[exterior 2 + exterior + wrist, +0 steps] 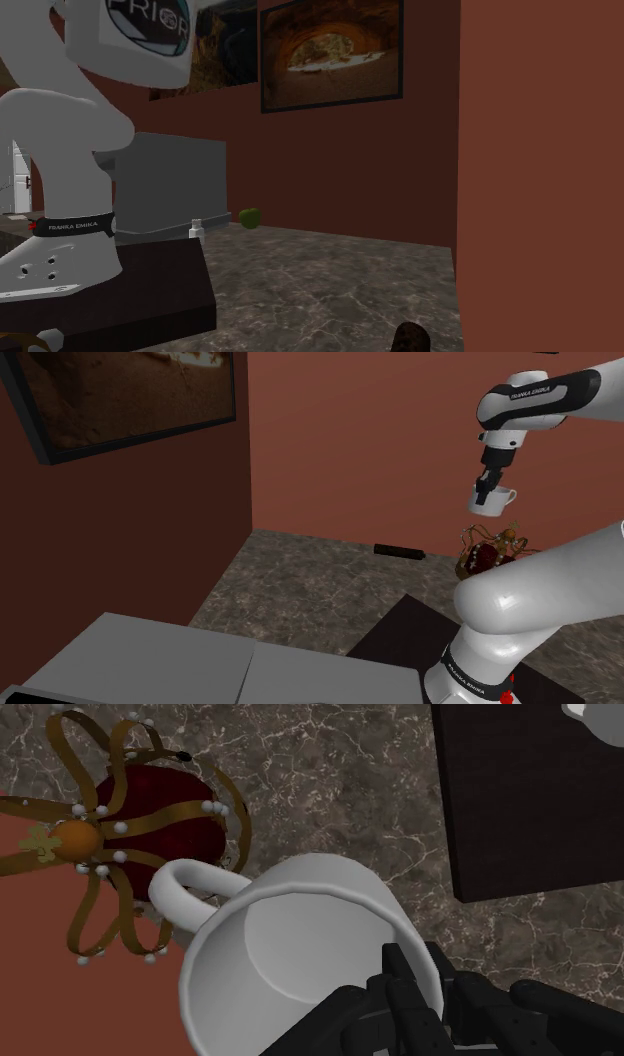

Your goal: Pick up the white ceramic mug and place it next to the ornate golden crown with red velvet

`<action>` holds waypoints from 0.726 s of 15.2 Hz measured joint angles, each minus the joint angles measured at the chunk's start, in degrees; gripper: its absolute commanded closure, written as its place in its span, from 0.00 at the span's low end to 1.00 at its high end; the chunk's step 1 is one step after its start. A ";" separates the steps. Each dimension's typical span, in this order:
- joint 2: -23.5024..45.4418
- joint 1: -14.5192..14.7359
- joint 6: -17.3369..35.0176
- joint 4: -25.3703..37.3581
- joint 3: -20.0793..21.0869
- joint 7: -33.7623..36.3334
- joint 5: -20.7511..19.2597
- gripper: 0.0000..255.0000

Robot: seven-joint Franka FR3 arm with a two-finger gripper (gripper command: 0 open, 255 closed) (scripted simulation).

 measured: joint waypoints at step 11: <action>0.40 -1.05 8.05 -7.33 -2.93 -0.66 -1.98 1.00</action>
